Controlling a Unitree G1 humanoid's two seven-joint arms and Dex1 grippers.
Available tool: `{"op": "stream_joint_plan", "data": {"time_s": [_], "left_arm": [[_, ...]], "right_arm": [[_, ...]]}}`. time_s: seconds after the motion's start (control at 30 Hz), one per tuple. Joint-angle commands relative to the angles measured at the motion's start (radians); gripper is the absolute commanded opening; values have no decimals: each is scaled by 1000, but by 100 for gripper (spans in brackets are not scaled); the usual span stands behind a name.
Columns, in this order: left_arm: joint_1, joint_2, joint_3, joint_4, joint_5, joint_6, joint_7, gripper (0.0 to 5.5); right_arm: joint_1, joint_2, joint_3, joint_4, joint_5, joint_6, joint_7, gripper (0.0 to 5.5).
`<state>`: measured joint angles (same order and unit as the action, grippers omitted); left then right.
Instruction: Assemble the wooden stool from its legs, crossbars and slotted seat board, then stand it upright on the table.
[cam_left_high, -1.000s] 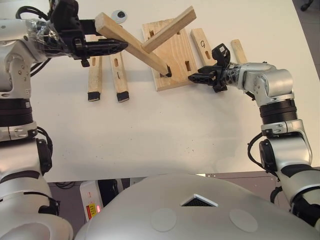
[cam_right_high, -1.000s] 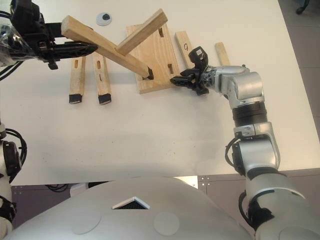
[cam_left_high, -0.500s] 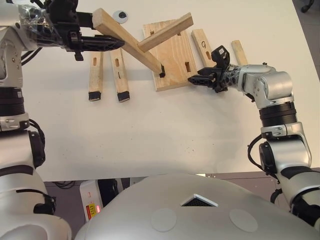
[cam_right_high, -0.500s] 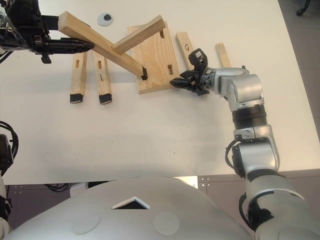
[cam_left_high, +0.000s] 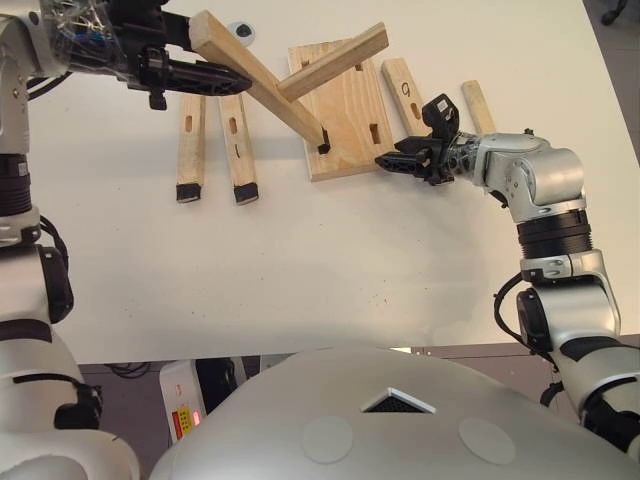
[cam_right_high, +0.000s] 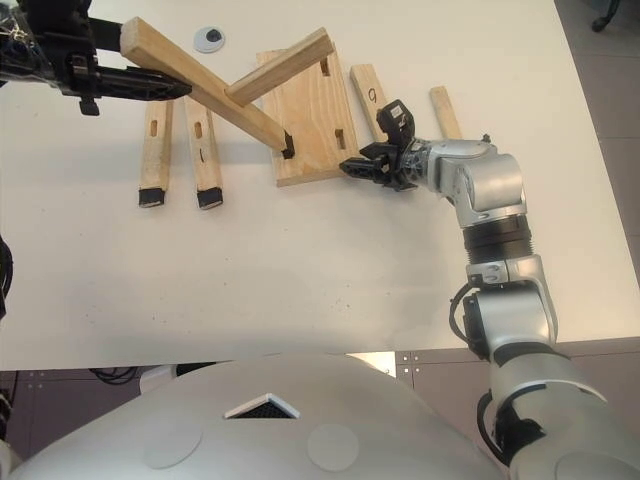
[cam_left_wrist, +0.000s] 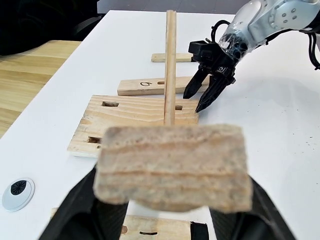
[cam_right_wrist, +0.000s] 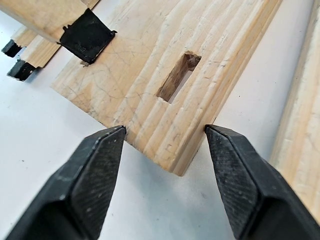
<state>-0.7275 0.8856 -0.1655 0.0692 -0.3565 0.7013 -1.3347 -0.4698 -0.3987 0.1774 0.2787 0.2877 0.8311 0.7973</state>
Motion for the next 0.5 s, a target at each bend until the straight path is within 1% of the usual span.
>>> {"op": "stream_joint_plan", "data": {"time_s": [0.03,0.3,0.5], "left_arm": [[36,7,8,-21,0,62,40,200],[17,18,41,-16,-27,58,26,200],[6,35,35,4,3,-14,0,200]], "right_arm": [[29,31,24,12,-3,21,-7,291],[37,36,28,11,2,17,-18,291],[49,39,28,2,10,19,-28,291]]}}
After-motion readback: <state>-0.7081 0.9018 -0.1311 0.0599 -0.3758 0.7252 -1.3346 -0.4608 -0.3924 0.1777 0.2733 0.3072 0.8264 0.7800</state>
